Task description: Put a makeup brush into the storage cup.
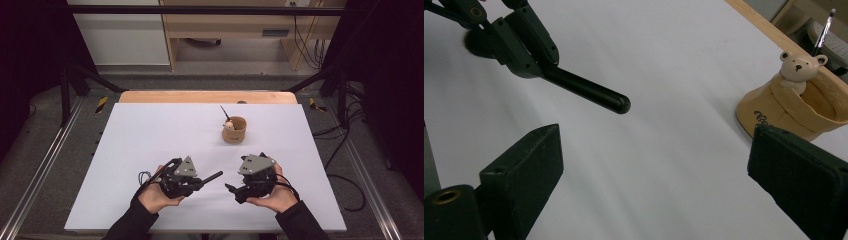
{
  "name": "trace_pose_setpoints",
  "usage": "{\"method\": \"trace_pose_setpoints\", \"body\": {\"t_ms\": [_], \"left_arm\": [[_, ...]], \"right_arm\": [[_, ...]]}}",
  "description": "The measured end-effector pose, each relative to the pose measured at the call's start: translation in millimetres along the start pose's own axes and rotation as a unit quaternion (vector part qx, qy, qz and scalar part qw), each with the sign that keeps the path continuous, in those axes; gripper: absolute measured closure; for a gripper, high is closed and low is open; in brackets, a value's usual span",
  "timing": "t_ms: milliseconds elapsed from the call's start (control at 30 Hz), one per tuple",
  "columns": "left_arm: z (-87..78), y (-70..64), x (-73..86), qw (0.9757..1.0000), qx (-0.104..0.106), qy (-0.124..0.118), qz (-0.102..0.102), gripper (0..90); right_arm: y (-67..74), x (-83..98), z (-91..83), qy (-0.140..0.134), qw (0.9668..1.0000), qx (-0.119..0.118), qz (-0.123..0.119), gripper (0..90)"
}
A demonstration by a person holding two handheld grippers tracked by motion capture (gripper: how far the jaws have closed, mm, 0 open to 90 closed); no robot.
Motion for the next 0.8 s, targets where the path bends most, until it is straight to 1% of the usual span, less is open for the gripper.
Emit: {"method": "trace_pose_setpoints", "body": {"t_ms": [167, 200, 233, 367, 400, 500, 533, 633, 667, 700, 800], "left_arm": [[-0.4, 0.9, -0.8, 1.0, 0.002, 0.002, 0.0, 79.1], [-0.7, 1.1, -1.0, 1.0, 0.002, 0.003, 0.001, 79.1], [-0.9, 1.3, -1.2, 1.0, 0.002, 0.003, 0.001, 79.1], [-0.8, 1.6, -2.2, 1.0, 0.004, 0.007, 0.005, 79.1], [-0.4, 1.4, -2.5, 1.0, 0.004, 0.006, 0.005, 79.1], [0.0, 1.3, -3.3, 0.9999, 0.01, 0.011, 0.006, 79.1], [0.6, 1.1, -3.1, 0.9999, 0.011, 0.01, 0.005, 79.1], [1.2, 1.3, -2.9, 0.9998, 0.014, 0.014, 0.008, 79.1], [1.3, 1.4, -2.9, 0.9998, 0.015, 0.015, 0.008, 79.1], [1.3, 1.5, -3.0, 0.9997, 0.015, 0.015, 0.009, 79.1], [0.7, 1.3, -3.7, 0.9997, 0.017, 0.016, 0.011, 79.1]], "right_arm": [[1.3, -2.0, 1.9, 0.011, 0.9999, -0.005, -0.007, 8.4], [1.3, -2.7, 2.1, 0.014, 0.9998, -0.005, -0.013, 8.5], [2.0, -3.3, 2.7, 0.014, 0.9998, -0.007, -0.012, 8.6], [4.0, -6.2, 4.3, 0.022, 0.9995, -0.011, -0.022, 9.1], [3.9, -7.0, 4.5, 0.026, 0.9992, -0.012, -0.028, 9.4], [4.6, -8.8, 6.1, 0.034, 0.9987, -0.016, -0.033, 9.8], [4.3, -9.1, 7.4, 0.038, 0.9983, -0.017, -0.04, 10.1], [4.8, -9.6, 9.3, 0.051, 0.9974, -0.02, -0.046, 10.5], [5.4, -9.8, 10.4, 0.051, 0.9974, -0.018, -0.048, 10.6], [6.0, -10.0, 10.5, 0.056, 0.9969, -0.023, -0.05, 10.6], [8.2, -11.2, 12.0, 0.062, 0.9961, -0.025, -0.058, 11.2]]}}
Point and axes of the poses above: each handheld gripper's, and its own axes: z roughly forward along the jaws, x roughly out of its underside, y roughly to its left, the point moved 1 cm from there along z, roughly forward along the jaws, and after that the axes turned 12 degrees about -x, right-handed, at the moved point
